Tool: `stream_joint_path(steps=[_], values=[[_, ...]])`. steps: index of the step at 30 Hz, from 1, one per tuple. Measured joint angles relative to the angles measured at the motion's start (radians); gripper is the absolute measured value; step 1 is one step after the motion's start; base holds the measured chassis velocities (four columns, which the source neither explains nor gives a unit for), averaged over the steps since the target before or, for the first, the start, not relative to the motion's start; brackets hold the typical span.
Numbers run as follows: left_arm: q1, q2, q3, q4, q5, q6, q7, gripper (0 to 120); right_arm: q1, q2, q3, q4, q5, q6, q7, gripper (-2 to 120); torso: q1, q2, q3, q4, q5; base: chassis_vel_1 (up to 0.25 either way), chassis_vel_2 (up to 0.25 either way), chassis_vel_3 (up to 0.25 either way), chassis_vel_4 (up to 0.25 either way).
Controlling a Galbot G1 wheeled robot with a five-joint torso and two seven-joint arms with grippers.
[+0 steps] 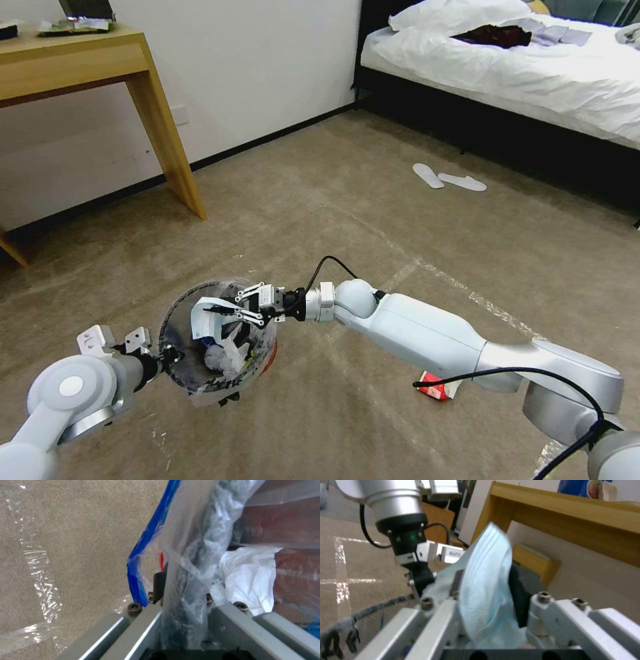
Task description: Pick up the trash bin and place the garbage on the floor into it.
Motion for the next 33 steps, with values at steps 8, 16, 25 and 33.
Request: stream_joint_path(steps=[8,16,25,33], values=[[0.000,0.004,0.000,0.000,0.000,0.000,0.000,0,0.004,-0.004,0.017,-0.014,-0.028,0.002,0.002,59,0.000,0.000,0.000,0.0000,0.0001,0.000,0.000,0.000,0.000],[0.000,0.009,0.001,0.000,-0.002,0.001,0.000,0,0.002,-0.006,0.031,-0.048,-0.053,0.016,-0.006,90,0.000,0.000,0.000,0.0000,0.0000,0.000,0.000,0.000,0.000],[-0.003,0.019,0.001,0.000,-0.014,0.002,-0.010,0,-0.001,-0.016,0.047,-0.043,-0.047,0.018,-0.025,100,0.000,0.000,0.000,0.0000,0.0001,0.000,0.000,0.000,0.000],[-0.003,0.026,0.001,0.004,-0.028,0.006,-0.022,0,-0.027,-0.063,0.210,0.050,-0.008,0.017,0.016,100,0.000,0.000,0.000,0.0005,0.0002,0.000,0.000,0.000,0.000]])
